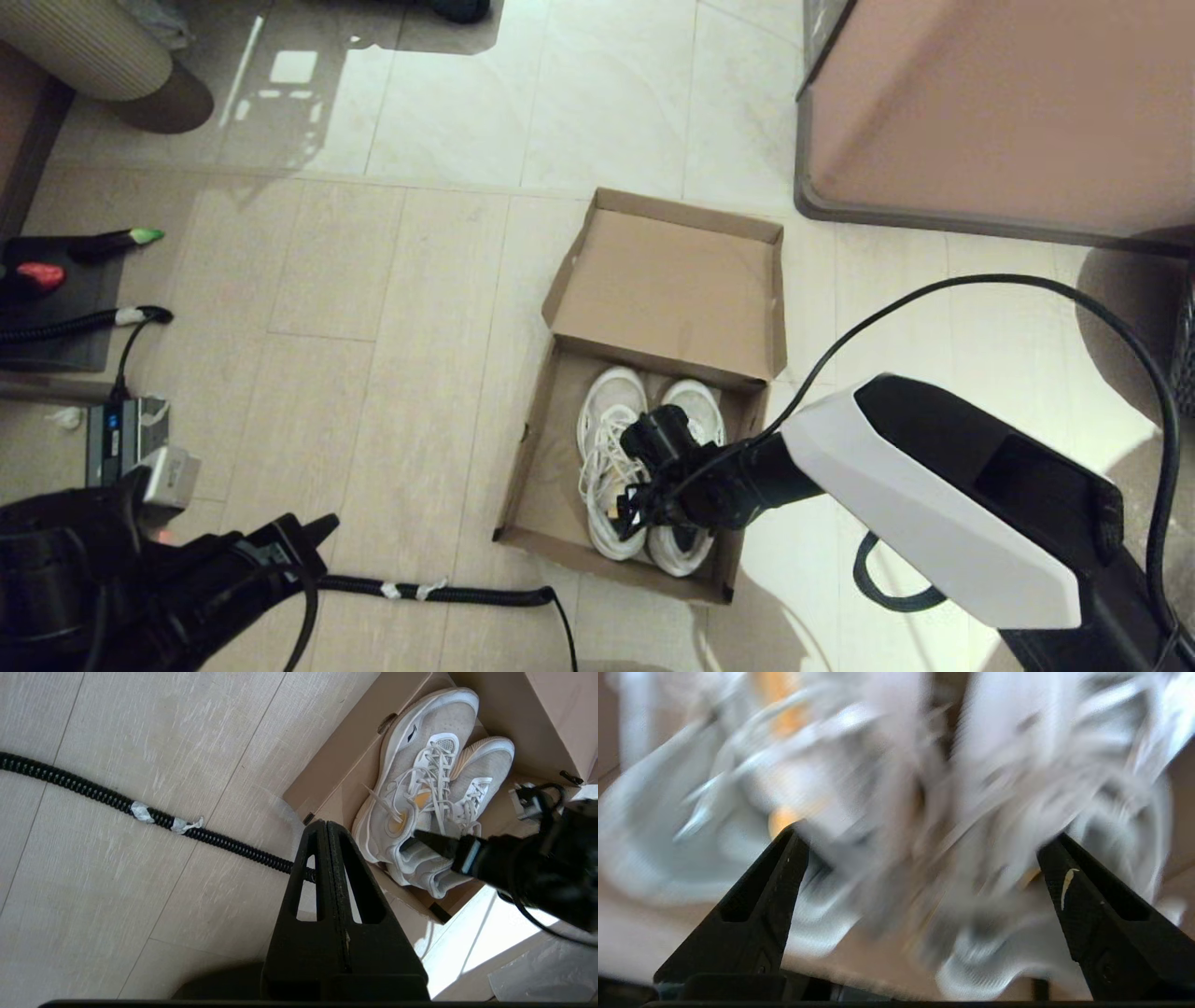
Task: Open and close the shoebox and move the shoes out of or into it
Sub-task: Put the shoes out of the shoe box
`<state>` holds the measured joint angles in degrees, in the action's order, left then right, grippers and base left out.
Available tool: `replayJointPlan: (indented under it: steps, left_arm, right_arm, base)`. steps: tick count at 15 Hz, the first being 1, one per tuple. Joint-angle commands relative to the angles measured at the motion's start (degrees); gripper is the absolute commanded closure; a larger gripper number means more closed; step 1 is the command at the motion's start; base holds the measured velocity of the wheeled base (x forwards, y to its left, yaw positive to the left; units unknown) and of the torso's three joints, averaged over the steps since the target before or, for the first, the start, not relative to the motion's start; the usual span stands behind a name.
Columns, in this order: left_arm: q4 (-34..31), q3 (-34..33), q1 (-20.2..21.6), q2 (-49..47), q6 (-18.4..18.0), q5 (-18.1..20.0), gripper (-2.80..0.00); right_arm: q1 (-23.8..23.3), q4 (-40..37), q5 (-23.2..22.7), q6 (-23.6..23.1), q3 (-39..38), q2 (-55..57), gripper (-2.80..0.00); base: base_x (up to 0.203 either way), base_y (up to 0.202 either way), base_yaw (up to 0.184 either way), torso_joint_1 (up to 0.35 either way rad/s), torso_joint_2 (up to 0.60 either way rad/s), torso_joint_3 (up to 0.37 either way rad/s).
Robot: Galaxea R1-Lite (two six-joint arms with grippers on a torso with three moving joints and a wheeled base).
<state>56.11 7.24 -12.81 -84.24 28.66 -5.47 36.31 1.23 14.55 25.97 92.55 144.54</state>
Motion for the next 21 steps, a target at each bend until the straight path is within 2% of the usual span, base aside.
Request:
replayJointPlan:
  steps: [1, 6, 7, 10, 15, 17, 21]
  left_arm:
    - [0.31, -0.42, -0.02, 0.44, 0.17, -0.07, 0.00]
    - [0.39, -0.74, 0.07, 0.83, 0.17, -0.15, 0.00]
    - [0.40, -0.83, 0.16, 0.89, 0.17, -0.16, 0.00]
    - [0.40, -1.85, 0.42, 2.42, 0.08, -0.16, 0.00]
    - [0.40, -2.06, 0.42, 2.67, 0.17, 0.11, 0.00]
    - [0.40, -2.29, 0.42, 3.18, 0.12, 0.11, 0.00]
    - [0.40, -2.50, 0.42, 3.90, 0.17, 0.11, 0.00]
  right_arm:
    - [-1.21, -0.19, 0.20, 0.14, 1.83, 2.48, -2.80]
    - [-1.77, 0.00, 0.13, 0.05, 2.75, 4.12, -2.80]
    - [-1.77, 0.00, 0.13, 0.13, 3.44, 4.52, 0.00]
    - [-1.78, -0.64, 0.13, -0.21, 3.80, 3.38, 0.00]
    - [-1.33, -10.87, -0.42, 0.04, 3.62, -2.91, 0.00]
    - [-0.72, -15.28, -1.95, 0.35, 3.33, -5.74, 0.00]
    - [1.23, -19.56, -3.59, 0.58, 1.69, -11.64, 0.00]
  base:
    - [0.000, 0.000, 0.000, 0.000, 0.00, 0.000]
    - [0.000, 0.000, 0.000, 0.000, 0.00, 0.000]
    - [0.000, 0.000, 0.000, 0.000, 0.00, 0.000]
    - [0.000, 0.000, 0.000, 0.000, 0.00, 0.000]
    - [0.000, 0.000, 0.000, 0.000, 0.00, 0.000]
    - [0.000, 0.000, 0.000, 0.000, 0.00, 0.000]
    - [0.000, 0.000, 0.000, 0.000, 0.00, 0.000]
